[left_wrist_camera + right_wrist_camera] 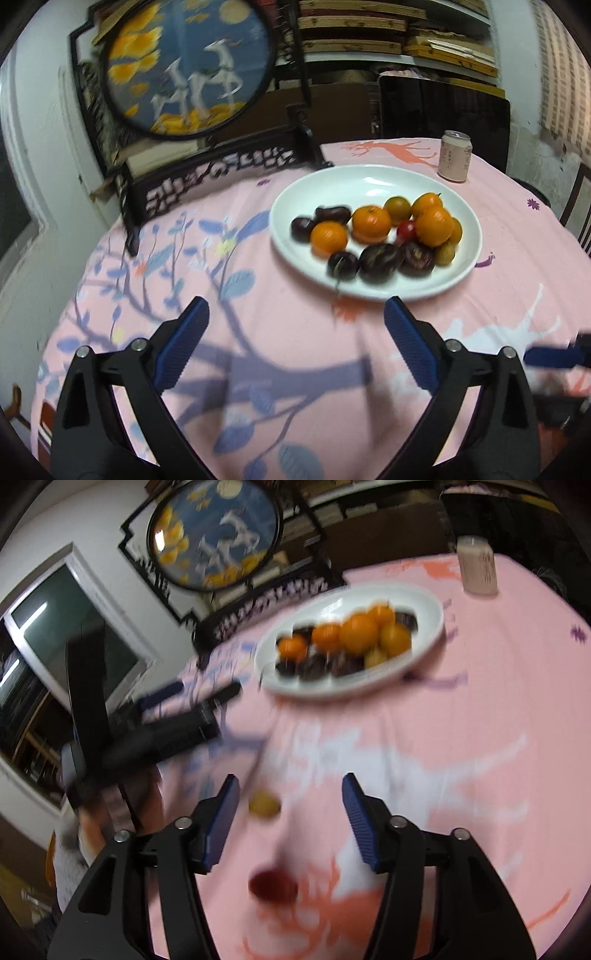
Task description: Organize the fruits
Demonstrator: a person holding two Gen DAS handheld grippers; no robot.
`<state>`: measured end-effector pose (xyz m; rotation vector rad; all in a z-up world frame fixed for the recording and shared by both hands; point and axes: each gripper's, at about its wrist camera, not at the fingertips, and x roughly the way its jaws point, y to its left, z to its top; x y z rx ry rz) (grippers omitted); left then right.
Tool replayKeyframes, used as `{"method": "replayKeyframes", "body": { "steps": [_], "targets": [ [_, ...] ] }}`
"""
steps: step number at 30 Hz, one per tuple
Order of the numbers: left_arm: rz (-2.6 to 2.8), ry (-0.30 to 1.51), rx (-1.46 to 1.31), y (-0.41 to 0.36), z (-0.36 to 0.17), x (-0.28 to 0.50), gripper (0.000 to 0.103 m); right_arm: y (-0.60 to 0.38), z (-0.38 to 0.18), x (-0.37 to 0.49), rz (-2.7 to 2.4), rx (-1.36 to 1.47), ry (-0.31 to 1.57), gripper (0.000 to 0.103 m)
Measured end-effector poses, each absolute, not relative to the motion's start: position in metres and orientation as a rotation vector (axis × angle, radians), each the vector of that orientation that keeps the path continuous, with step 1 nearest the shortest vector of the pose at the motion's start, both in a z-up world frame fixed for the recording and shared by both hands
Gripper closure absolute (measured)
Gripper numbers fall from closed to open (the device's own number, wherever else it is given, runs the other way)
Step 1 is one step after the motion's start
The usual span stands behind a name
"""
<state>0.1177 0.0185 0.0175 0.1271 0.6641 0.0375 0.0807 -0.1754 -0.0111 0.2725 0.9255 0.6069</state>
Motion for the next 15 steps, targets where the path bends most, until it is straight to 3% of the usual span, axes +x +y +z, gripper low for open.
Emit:
{"method": "replayKeyframes", "body": {
  "steps": [3, 9, 15],
  "targets": [
    [0.062, 0.691, 0.095, 0.032, 0.014, 0.102, 0.005, -0.178, -0.014, 0.066, 0.611, 0.268, 0.926, 0.043],
    [0.059, 0.729, 0.08, 0.04, 0.003, 0.078, 0.004, -0.172, -0.012, 0.045, 0.627, 0.226, 0.878, 0.02],
    [0.059, 0.712, 0.08, 0.04, 0.005, 0.07, 0.004, -0.154, -0.014, 0.027, 0.643, 0.089, 0.85, 0.02]
  ]
}}
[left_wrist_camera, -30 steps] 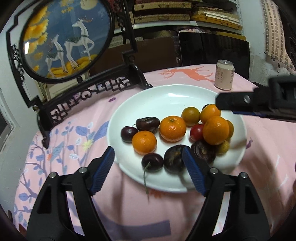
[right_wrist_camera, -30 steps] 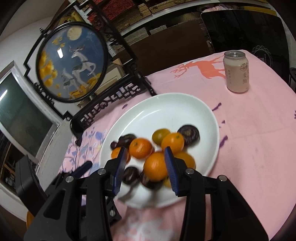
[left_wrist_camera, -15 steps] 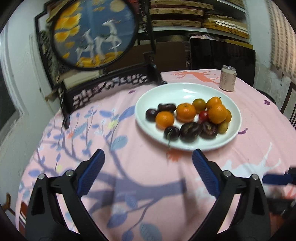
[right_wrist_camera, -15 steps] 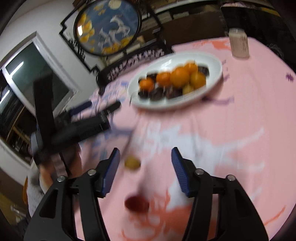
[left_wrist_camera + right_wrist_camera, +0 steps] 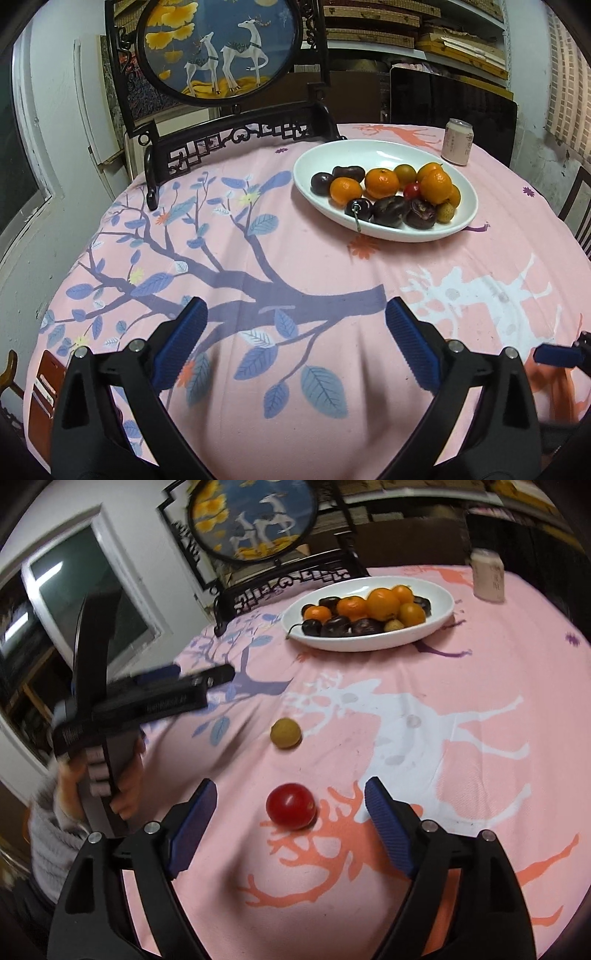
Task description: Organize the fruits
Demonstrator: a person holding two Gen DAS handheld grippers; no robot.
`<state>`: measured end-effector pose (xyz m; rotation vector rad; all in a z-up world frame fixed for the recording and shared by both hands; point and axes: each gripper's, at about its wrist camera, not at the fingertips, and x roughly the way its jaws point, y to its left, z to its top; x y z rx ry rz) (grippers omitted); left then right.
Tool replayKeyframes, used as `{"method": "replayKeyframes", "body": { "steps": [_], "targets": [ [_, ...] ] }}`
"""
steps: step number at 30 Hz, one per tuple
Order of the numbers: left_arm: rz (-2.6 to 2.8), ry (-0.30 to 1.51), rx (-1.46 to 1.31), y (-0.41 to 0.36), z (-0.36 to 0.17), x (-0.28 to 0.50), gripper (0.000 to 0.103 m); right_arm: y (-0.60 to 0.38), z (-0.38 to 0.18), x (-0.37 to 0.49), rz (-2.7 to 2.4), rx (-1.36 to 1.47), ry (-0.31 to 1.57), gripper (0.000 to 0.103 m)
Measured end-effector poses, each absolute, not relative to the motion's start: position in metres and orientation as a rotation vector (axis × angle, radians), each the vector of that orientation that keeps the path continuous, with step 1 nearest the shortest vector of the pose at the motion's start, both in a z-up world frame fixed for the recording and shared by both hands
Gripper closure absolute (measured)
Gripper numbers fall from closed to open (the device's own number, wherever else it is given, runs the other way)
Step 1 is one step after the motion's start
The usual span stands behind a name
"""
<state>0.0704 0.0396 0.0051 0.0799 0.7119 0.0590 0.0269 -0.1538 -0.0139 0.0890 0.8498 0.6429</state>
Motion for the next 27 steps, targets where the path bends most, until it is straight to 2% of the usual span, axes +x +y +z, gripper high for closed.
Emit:
{"method": "replayKeyframes", "body": {
  "steps": [8, 11, 13, 15, 16, 20, 22, 27],
  "targets": [
    [0.062, 0.717, 0.07, 0.042, 0.006, 0.071, 0.004, -0.148, -0.02, 0.029, 0.626, 0.046, 0.874, 0.023],
    [0.058, 0.717, 0.078, 0.04, 0.006, 0.071, 0.004, -0.145, -0.019, 0.027, 0.622, 0.027, 0.868, 0.035],
    [0.058, 0.717, 0.083, 0.039, 0.006, 0.071, 0.004, -0.142, -0.019, 0.025, 0.621, 0.007, 0.867, 0.047],
    [0.057, 0.718, 0.087, 0.037, 0.005, 0.071, 0.004, -0.139, -0.02, 0.025, 0.621, -0.007, 0.876, 0.051],
    [0.057, 0.718, 0.088, 0.037, 0.005, 0.071, 0.004, -0.137, -0.021, 0.026, 0.622, -0.014, 0.884, 0.057],
    [0.05, 0.717, 0.092, 0.035, 0.005, 0.07, 0.004, -0.134, -0.023, 0.026, 0.615, -0.031, 0.894, 0.059],
    [0.036, 0.717, 0.093, 0.034, 0.005, 0.069, 0.004, -0.135, -0.024, 0.028, 0.608, -0.025, 0.9, 0.069],
    [-0.035, 0.71, 0.103, 0.023, 0.006, 0.064, 0.004, -0.142, -0.024, 0.03, 0.601, 0.011, 0.899, 0.071]
  ]
}}
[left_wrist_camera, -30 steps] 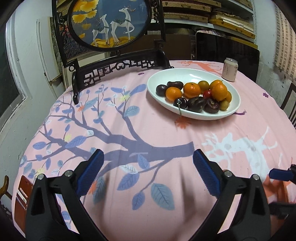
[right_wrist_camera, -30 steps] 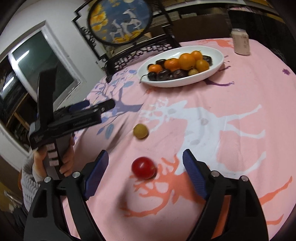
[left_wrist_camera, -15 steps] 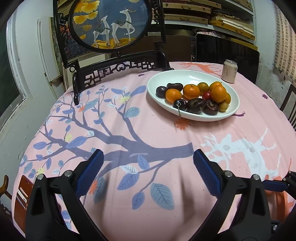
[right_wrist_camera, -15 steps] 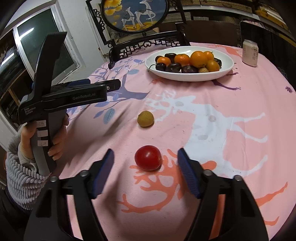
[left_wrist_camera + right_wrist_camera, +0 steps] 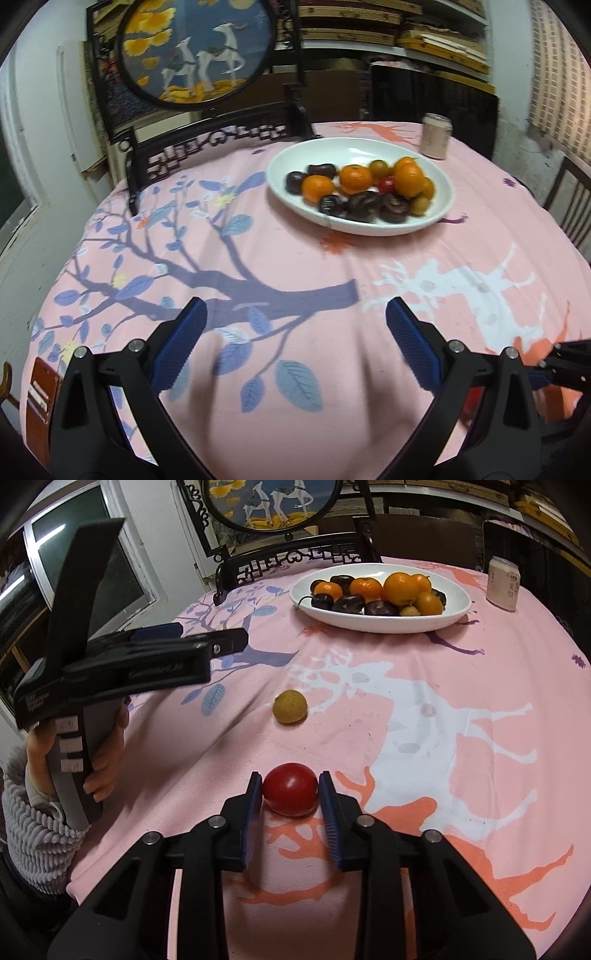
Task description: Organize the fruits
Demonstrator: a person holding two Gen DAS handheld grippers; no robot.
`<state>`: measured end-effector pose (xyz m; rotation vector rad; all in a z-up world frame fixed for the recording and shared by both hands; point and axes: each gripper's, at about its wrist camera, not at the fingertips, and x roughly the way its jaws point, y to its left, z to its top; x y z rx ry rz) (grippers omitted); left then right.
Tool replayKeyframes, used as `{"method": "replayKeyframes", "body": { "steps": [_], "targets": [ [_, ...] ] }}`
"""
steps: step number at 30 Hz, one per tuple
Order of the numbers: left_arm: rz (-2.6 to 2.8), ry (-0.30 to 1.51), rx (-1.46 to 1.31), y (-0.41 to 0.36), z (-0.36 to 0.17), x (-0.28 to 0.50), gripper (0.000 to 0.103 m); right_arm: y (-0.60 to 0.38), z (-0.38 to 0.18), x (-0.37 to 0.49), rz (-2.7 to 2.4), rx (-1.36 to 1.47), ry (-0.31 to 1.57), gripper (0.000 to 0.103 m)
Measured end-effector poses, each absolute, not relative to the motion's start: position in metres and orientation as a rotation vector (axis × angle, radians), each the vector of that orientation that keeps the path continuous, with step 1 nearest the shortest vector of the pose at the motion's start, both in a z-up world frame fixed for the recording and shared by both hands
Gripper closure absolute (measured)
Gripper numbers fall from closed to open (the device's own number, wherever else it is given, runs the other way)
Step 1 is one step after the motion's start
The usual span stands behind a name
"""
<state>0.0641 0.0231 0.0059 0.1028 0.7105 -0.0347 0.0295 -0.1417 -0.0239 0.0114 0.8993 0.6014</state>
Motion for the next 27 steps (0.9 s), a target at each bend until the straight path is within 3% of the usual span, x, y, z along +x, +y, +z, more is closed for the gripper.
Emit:
{"method": "replayKeyframes", "body": {
  "steps": [7, 9, 17, 27],
  "targets": [
    [-0.2, 0.677, 0.141, -0.003, 0.007, 0.051, 0.005, -0.192, -0.014, 0.044, 0.459, 0.174, 0.839, 0.072],
    [-0.237, 0.667, 0.176, -0.013, 0.005, 0.047, 0.009, -0.211, -0.011, 0.049, 0.418, 0.243, 0.825, 0.072],
    [-0.343, 0.711, 0.283, -0.042, -0.015, 0.044, 0.058, -0.243, -0.012, 0.056, 0.402, 0.396, 0.816, 0.071],
    [-0.394, 0.73, 0.335, -0.054, -0.026, 0.042, 0.06, -0.236, -0.012, 0.054, 0.422, 0.375, 0.819, 0.071]
  ]
}}
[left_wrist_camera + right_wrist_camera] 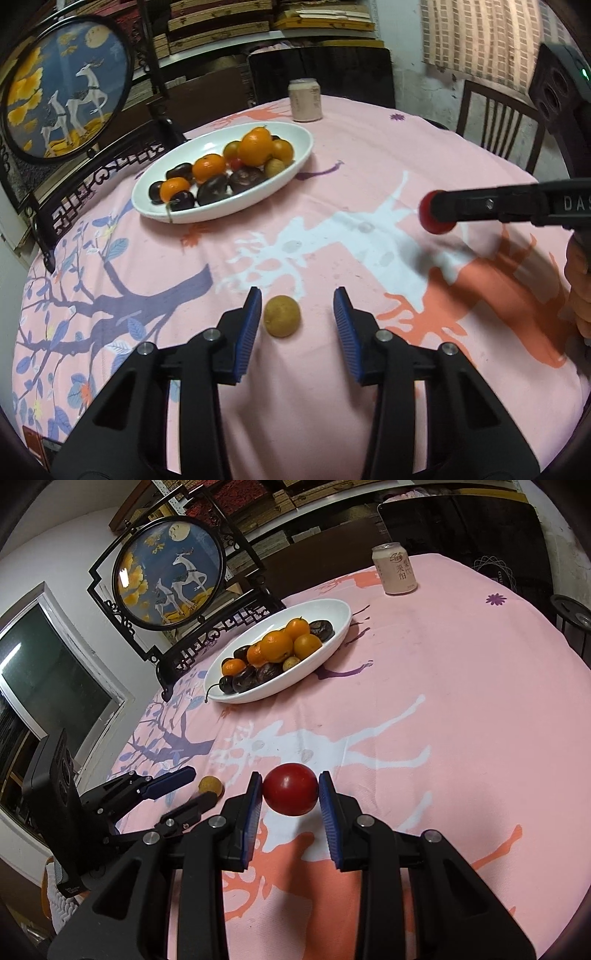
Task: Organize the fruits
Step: 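Grasp the small yellow fruit with the left tool while the right tool grasps the red tomato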
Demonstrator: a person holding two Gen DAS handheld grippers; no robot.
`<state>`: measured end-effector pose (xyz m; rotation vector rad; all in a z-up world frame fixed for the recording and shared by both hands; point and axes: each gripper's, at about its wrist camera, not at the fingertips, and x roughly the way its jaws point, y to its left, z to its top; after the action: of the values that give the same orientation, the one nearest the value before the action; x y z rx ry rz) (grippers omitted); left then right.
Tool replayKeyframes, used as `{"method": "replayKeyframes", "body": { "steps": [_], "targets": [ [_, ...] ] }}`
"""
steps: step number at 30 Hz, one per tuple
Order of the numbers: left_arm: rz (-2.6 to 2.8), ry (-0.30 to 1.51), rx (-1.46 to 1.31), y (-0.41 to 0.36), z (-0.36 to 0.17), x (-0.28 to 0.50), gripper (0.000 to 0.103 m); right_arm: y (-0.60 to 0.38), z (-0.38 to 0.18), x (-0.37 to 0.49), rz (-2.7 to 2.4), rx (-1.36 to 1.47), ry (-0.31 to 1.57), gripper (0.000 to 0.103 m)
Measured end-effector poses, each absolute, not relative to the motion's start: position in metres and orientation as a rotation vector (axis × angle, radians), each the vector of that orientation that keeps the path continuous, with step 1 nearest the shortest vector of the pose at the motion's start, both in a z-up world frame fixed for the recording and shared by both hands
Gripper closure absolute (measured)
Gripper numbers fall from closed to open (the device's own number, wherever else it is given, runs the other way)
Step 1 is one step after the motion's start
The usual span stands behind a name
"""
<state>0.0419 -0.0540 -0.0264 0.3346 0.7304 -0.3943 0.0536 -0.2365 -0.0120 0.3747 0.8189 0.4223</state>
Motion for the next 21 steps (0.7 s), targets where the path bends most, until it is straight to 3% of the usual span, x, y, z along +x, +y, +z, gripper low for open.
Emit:
{"method": "replayKeyframes", "body": {
  "steps": [14, 21],
  "targets": [
    [-0.365, 0.773, 0.328, -0.049, -0.032, 0.048, 0.062, -0.237, -0.014, 0.054, 0.423, 0.381, 0.837, 0.072],
    [-0.327, 0.84, 0.253, -0.034, -0.038, 0.063, 0.069, -0.236, -0.013, 0.053, 0.431, 0.381, 0.833, 0.072]
  ]
}}
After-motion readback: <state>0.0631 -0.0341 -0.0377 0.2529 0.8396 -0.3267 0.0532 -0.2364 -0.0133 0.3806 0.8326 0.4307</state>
